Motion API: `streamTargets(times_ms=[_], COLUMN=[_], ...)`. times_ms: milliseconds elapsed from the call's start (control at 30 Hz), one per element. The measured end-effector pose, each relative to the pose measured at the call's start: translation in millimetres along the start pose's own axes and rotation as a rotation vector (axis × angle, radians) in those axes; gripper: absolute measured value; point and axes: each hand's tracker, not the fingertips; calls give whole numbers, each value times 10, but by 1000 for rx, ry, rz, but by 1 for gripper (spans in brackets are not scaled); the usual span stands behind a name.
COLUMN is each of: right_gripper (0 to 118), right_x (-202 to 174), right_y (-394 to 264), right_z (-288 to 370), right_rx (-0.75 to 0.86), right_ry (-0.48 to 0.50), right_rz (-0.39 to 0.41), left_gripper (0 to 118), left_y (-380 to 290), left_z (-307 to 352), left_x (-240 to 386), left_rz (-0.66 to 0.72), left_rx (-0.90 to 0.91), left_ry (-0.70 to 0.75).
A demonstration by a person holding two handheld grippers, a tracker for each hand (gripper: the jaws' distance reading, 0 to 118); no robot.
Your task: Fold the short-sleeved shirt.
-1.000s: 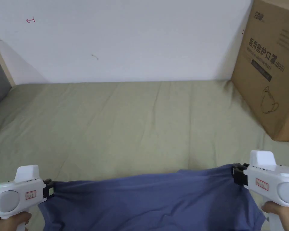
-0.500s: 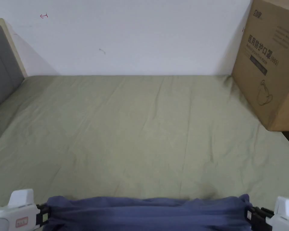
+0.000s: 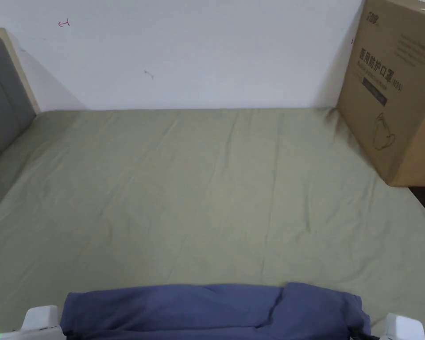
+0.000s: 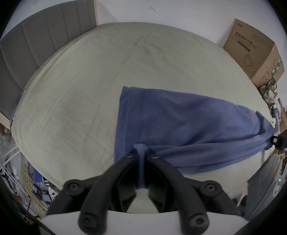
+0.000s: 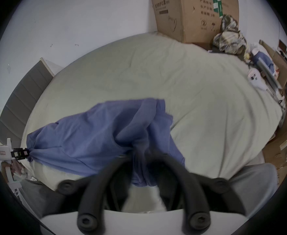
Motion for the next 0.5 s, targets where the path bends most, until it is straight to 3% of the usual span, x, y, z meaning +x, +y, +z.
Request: streamTargets(times_ms=[33,67,100,167,333,500], right_gripper=[54,78,88,91,91,90], right_x=[-27,-103,-145,-265,-670,-1058], right_y=[63,145,229,455,888,1060], right_z=[86,229,329,554,1024,1267], right_rx=[34,81,129,244,493,684], right_ry=[-5,0,1,10,23,-8], right_rz=[10,17,26,53,126,183], left_gripper=[35,65,83,105,105,104], left_y=[21,57,95,233,540,646], left_z=[71,167,259,527,1131,1507], left_x=[11,37,73,191,629,1074], left_rz=[13,19,28,32,-56,-168], left_rx=[13,54,94,197,496,776], left_ry=[-38,-69,-90,-125,-129,-11])
